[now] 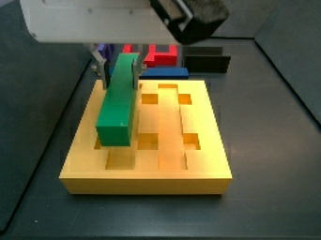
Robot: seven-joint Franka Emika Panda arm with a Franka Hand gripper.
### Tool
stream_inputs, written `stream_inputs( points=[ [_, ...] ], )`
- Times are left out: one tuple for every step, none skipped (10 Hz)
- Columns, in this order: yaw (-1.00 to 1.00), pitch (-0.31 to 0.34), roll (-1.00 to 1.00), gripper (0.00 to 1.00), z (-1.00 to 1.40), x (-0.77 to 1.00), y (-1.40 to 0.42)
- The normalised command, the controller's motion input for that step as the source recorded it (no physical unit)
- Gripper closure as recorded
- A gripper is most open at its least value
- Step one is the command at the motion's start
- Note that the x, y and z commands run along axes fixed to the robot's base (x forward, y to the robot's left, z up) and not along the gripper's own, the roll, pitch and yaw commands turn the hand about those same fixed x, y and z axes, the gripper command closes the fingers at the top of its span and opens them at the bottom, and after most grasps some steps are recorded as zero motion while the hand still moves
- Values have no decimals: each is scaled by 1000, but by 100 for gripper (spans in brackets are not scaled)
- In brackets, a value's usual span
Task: Pick up the green object. Move up. Move to above the board. Insert the green object.
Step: Insert the green object.
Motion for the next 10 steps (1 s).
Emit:
stream_inputs(
  points=[
    [160, 0, 94, 100, -77, 0, 0],
    [123, -13, 177, 100, -40, 0, -111],
    [23, -34, 86, 100, -69, 0, -157],
    [29, -21, 111, 100, -114, 0, -149],
    [60, -139, 47, 100, -257, 0, -23],
    [0, -134, 204, 100, -431, 0, -26],
    [0, -150, 260, 100, -437, 29, 0],
    [0, -133, 309, 100, -403, 37, 0],
    [0, -126, 374, 100, -369, 0, -49],
    [0, -123, 334, 100, -369, 0, -60]
  ],
)
